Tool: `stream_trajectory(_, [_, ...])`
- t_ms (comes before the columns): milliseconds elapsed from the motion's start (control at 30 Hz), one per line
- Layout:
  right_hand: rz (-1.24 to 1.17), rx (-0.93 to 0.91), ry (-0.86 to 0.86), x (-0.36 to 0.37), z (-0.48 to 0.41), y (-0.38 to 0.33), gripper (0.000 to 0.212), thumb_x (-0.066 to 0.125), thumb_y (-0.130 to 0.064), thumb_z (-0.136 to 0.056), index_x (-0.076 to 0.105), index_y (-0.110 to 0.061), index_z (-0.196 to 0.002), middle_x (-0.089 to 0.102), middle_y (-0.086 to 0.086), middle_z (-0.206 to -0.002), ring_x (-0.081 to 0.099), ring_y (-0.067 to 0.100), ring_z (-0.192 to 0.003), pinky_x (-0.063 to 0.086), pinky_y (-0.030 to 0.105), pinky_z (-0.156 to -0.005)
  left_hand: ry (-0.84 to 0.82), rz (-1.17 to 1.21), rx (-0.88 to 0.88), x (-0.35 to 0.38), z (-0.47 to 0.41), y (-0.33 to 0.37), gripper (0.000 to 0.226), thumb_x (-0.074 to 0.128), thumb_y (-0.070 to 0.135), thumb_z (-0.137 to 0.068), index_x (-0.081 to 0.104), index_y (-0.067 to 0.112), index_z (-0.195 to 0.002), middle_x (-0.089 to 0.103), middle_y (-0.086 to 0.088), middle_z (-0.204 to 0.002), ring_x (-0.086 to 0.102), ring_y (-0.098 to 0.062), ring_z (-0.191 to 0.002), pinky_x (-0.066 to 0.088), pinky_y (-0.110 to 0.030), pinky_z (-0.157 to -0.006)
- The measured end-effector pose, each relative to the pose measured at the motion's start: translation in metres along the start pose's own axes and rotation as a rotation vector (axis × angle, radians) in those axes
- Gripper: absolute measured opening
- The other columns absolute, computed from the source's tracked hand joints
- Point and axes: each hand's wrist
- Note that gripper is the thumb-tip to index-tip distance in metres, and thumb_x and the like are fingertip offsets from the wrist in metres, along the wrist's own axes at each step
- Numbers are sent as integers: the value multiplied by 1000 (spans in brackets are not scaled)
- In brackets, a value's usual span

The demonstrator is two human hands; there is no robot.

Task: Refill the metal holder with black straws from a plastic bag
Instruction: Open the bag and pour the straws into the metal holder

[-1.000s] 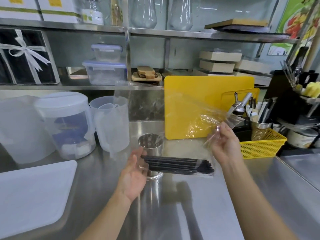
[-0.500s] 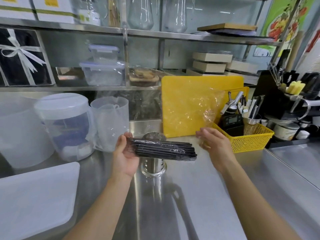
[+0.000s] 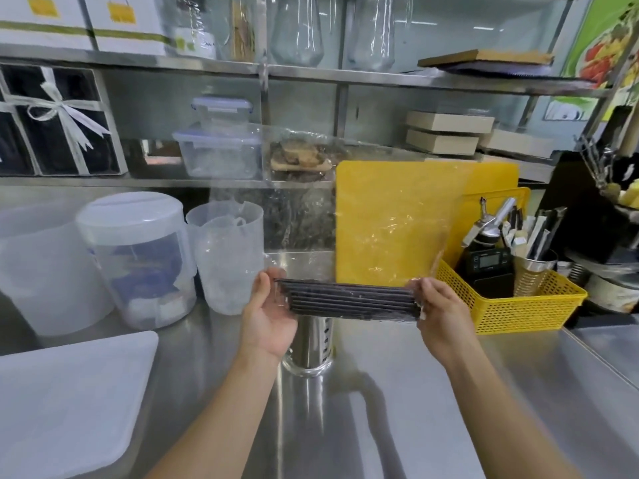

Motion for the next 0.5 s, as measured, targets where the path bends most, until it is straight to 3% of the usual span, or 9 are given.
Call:
stream_trajectory(67, [-26, -47, 18, -9, -15, -6, 13, 53, -12, -90, 61, -10, -79, 65, 3, -77, 60, 18, -80, 44, 34, -74, 55, 1, -50, 5, -6, -14, 25, 53, 25, -87, 68, 17, -69, 65, 1, -71, 61, -15, -68, 47, -32, -76])
stream_trajectory(167, [-35, -79, 41, -27, -35, -12, 12, 54, -12, -89, 62, -10, -81, 67, -1, -71, 60, 19, -79, 44, 36, -78, 148, 2, -126, 11, -15, -37, 18, 65, 28, -73, 65, 13, -63, 59, -5, -77, 54, -19, -75, 42, -30, -81])
stream_trajectory(233, [-37, -95, 55, -36, -44, -18, 13, 52, -11, -90, 61, -10, -81, 69, -4, -67, 62, 15, -74, 50, 28, -72, 189, -10, -160, 15, -20, -51, 18, 68, 29, -68, 62, 12, -70, 59, -5, -78, 55, -20, -77, 43, -31, -83])
stream_trajectory(333, [-1, -134, 36, -54, -62, -30, 18, 50, -10, -90, 61, -11, -76, 67, -8, -60, 63, 5, -62, 51, 20, -60, 259, -16, -183, 20, -29, -75, 14, 61, 23, -83, 59, 11, -76, 58, -4, -80, 55, -18, -75, 45, -27, -77])
stream_trajectory(400, [7, -167, 42, -62, -69, -35, 18, 54, -14, -87, 64, -14, -72, 68, -8, -63, 62, 6, -65, 49, 23, -68, 269, -16, -220, 22, -31, -83, 13, 59, 22, -86, 60, 10, -80, 58, -4, -81, 54, -18, -74, 44, -26, -76])
stream_trajectory(467, [14, -175, 29, -66, -73, -39, 8, 61, -19, -81, 65, -14, -76, 69, -6, -67, 62, 8, -70, 46, 25, -75, 272, -28, -268, 22, -31, -87, 17, 60, 25, -86, 60, 8, -84, 59, -6, -84, 56, -18, -77, 44, -27, -82])
stream_trajectory(500, [15, -168, 23, -68, -76, -41, 13, 67, -24, -73, 64, -13, -79, 69, -5, -70, 62, 10, -73, 46, 25, -76, 273, -36, -294, 23, -32, -89, 21, 60, 28, -85, 60, 7, -87, 59, -7, -87, 57, -19, -81, 43, -27, -88])
Point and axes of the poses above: each hand's wrist, its own z-axis away from the middle knuckle, its own x-axis out of the palm, y = z × x
